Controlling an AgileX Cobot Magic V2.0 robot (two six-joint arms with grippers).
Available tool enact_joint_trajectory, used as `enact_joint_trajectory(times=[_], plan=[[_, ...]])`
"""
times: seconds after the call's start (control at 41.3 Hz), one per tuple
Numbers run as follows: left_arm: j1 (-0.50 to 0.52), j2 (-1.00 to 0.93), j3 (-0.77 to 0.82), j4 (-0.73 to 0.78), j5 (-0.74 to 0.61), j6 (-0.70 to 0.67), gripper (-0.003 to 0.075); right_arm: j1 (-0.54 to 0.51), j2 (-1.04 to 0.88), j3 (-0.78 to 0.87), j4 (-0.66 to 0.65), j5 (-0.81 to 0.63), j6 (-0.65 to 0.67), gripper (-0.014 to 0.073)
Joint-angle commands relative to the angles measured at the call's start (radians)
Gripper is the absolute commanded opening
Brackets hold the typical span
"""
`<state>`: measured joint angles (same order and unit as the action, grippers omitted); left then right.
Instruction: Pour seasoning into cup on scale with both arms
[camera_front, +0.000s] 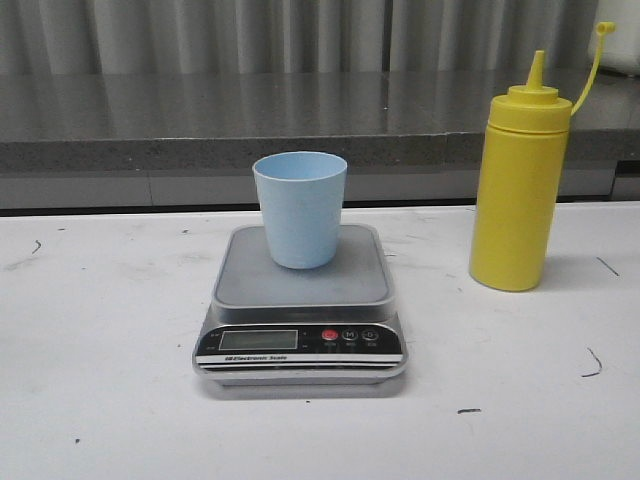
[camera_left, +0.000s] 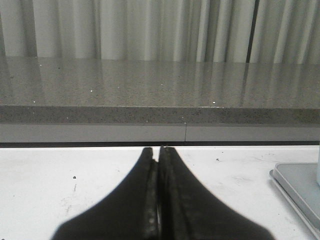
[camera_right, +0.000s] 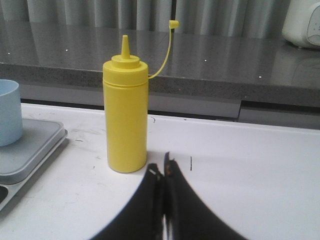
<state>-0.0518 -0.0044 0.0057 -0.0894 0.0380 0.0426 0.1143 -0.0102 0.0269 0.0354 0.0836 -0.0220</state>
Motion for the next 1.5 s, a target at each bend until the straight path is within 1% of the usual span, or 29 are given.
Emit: enact_joint_trajectory(times=[0.0,0.073,0.17,0.799,0.993,1.139,1.478], plan=[[0.0,-0.017,0.022,-0.008,-0.082,-0.007,-0.002,-0.005,-0.017,-0.006,0.006,-0.084,0.022,-0.0117],[0.0,-0.017,0.022,-0.008,-0.082,-0.007,-0.002,-0.015,-0.017,-0.006,-0.019,-0.084,0.087,-0.0117],[0.0,-0.017,0.022,-0.008,-0.082,-0.007,-0.002,-0.034,-0.017,-0.006,-0.059,-0.084,0.133,-0.0117],[0.0,-0.017,0.022,-0.008,-0.082,-0.007,-0.002,-0.078,-0.017,-0.005,-0.051,-0.054,0.131,-0.0117],[0.0,-0.017,0.022,-0.008,-0.082,-0.007,-0.002,-0.078,-0.017,-0.005,-0.052,-0.039,0.131,-0.0117],[0.0,-0.017,0.022,-0.008,-0.082,-0.007,-0.002,-0.078,-0.017,-0.005,-0.085,-0.035,0.113,-0.0117],[0.0,-0.017,0.022,-0.008,-0.082,-0.007,-0.002,-0.078,-0.017,-0.005,-0.083,-0.04,0.113,-0.0117]])
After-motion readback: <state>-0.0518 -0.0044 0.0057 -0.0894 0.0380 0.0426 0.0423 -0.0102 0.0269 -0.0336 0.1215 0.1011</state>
